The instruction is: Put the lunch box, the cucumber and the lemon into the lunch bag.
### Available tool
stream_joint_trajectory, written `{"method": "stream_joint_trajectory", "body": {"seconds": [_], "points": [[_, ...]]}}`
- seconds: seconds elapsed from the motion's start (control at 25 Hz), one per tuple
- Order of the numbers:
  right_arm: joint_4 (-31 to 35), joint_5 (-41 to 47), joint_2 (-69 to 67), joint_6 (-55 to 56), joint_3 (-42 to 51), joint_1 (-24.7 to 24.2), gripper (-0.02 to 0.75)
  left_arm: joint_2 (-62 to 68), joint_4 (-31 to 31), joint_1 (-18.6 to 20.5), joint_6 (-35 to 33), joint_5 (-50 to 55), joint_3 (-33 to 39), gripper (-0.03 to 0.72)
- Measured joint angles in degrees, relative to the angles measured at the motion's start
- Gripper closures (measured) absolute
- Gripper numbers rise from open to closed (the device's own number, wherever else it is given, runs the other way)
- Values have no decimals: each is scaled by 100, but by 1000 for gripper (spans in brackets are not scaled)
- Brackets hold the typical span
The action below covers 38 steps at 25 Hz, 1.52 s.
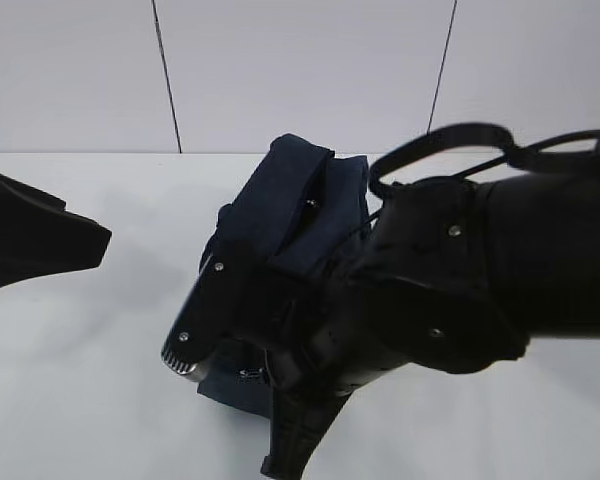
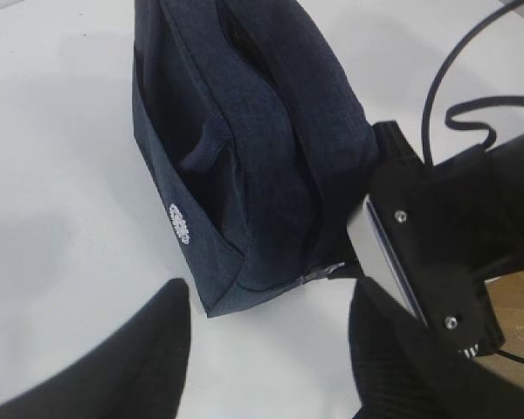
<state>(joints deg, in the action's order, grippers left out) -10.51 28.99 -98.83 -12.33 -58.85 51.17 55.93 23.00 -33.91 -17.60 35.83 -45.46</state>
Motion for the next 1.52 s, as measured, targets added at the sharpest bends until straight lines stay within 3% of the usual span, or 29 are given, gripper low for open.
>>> {"method": "stream_joint_trajectory", "body": {"seconds": [0.84, 1.52], "points": [[-61, 1798, 165, -602, -1665, 0, 717, 0, 0, 0, 0, 0, 0, 285], [-307, 2075, 487, -198, -1861, 0, 717, 0, 0, 0, 0, 0, 0, 285]]}}
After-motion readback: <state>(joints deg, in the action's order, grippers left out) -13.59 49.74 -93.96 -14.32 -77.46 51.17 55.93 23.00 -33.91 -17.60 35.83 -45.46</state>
